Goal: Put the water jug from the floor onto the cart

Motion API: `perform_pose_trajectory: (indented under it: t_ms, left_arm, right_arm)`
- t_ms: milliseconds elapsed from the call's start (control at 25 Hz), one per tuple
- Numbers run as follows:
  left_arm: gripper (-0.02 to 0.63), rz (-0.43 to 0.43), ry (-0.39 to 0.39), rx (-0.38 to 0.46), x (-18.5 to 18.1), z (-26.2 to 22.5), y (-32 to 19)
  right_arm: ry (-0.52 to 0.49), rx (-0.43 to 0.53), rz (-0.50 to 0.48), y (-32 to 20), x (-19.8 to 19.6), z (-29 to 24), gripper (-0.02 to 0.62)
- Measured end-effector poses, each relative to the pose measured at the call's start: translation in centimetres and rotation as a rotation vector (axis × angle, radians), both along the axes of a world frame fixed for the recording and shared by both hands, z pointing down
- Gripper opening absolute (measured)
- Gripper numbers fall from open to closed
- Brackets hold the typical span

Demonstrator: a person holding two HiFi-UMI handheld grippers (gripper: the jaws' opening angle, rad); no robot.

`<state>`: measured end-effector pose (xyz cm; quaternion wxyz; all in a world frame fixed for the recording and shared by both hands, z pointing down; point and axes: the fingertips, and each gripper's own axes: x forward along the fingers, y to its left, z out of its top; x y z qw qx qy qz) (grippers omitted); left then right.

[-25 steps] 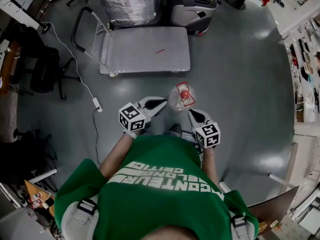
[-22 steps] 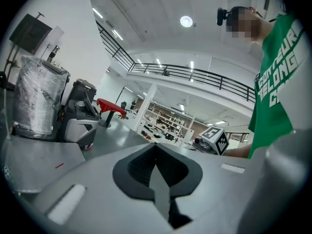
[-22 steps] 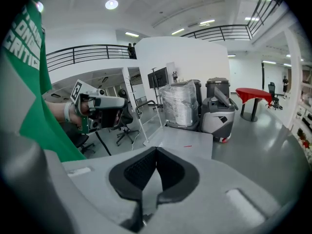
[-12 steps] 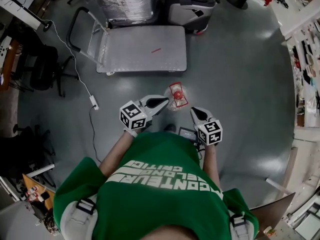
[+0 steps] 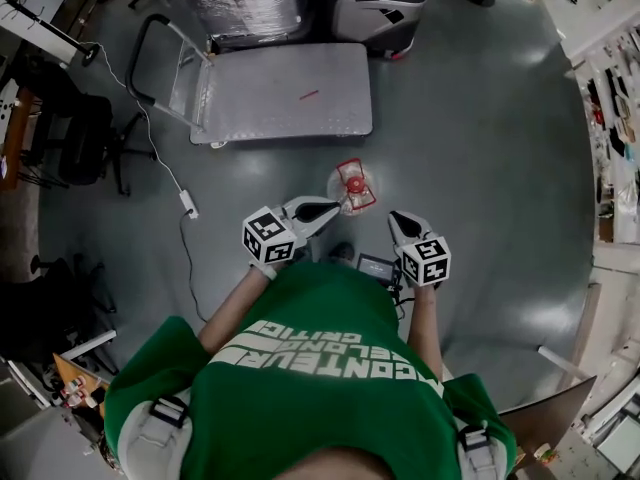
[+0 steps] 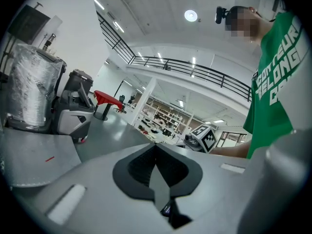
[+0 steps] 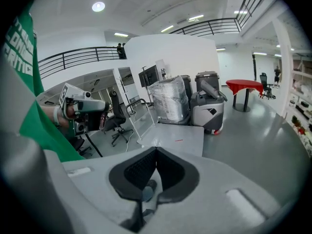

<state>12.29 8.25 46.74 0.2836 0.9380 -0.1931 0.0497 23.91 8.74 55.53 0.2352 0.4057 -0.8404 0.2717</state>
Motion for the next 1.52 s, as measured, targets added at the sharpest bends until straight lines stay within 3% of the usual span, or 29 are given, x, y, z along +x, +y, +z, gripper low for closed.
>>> perform_pose_trajectory:
  t_ms: [280,560,960,1280,1520]
  left_arm:
    - [0.011,0.07,0.039,0.014,-1.0,0.0,-3.5]
    - [0.011,0.071,0.06,0.035,-6.0,0.1,-9.0]
    - [0.011,0.096,0.059,-0.02,-11.4,2.4,-14.2]
    - [0.011,0.106,0.042,-0.013,-11.7,3.8,-15.8]
    - [0.011,0.077,0.009,-0.025,-9.9,4.5,-15.7]
  right_arm:
    - [0.028,-0.016,0.039,-1.6,-2.6,0.0,-0.006]
    - [0.079,-0.011,-0.005,-5.0,-8.2,-0.4,-0.006]
    - [0.176,-0.056,-0.033,-6.7,-13.1,-0.7,-0.006]
    - [0.189,-0.125,-0.027,-4.2,-13.2,1.6,-0.006]
    - [0.19,-0.051,-0.151,-6.3,-13.8,1.9,-0.006]
